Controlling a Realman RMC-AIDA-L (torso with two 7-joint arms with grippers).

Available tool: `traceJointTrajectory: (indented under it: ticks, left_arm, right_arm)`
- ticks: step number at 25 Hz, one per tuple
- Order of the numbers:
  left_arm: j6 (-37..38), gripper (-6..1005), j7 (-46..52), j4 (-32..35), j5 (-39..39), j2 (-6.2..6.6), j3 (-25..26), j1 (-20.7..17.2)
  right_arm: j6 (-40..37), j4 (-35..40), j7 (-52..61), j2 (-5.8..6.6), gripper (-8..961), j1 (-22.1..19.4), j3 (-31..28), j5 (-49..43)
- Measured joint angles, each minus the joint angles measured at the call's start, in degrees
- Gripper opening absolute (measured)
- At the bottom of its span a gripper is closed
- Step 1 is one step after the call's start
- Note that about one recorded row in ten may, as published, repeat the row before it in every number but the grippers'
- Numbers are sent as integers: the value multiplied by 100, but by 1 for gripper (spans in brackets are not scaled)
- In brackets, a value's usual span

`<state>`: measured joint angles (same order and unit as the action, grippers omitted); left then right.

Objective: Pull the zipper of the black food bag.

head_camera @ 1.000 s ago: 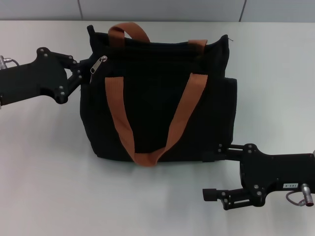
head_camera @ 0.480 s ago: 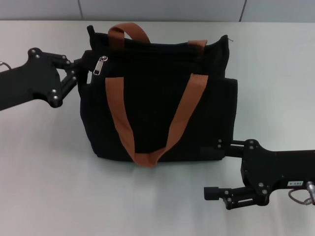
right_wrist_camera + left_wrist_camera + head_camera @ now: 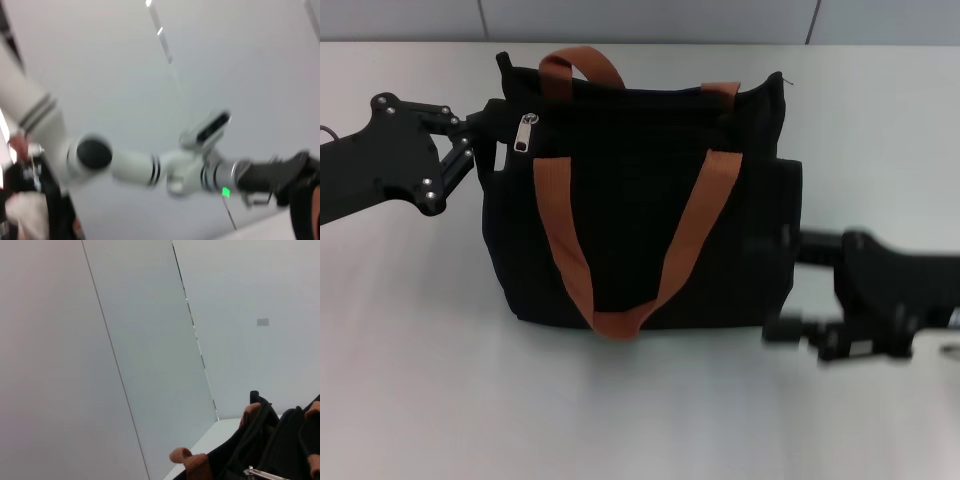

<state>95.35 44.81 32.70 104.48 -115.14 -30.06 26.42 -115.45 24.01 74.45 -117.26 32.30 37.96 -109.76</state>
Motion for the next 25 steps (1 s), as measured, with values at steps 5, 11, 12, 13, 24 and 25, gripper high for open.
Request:
traceJointTrajectory:
  ticks: [5, 11, 12, 13, 24, 25]
  left_arm:
    - [-1, 23, -86, -2, -67, -28, 0, -53]
    - [-1, 23, -236, -7, -88, -73, 0, -85]
    - [0, 24, -242, -15, -99, -74, 0, -90]
    - [0, 24, -242, -15, -99, -74, 0, -90]
    - [11, 24, -253, -13, -169, -103, 0, -102]
    - [22, 24, -253, -12, -170, -104, 0, -102]
  right_arm:
    - [3, 474, 2193, 94, 830, 439, 0, 504]
    - [592, 782, 4167, 131, 830, 1165, 108, 509]
    - [712, 795, 4365, 143, 830, 1277, 155, 487]
    - [846, 799, 4599, 166, 830, 1409, 233, 463]
    - [2016, 786, 5785, 139, 831, 2270, 1194, 421]
    - [2111, 776, 5851, 125, 831, 2318, 1291, 421]
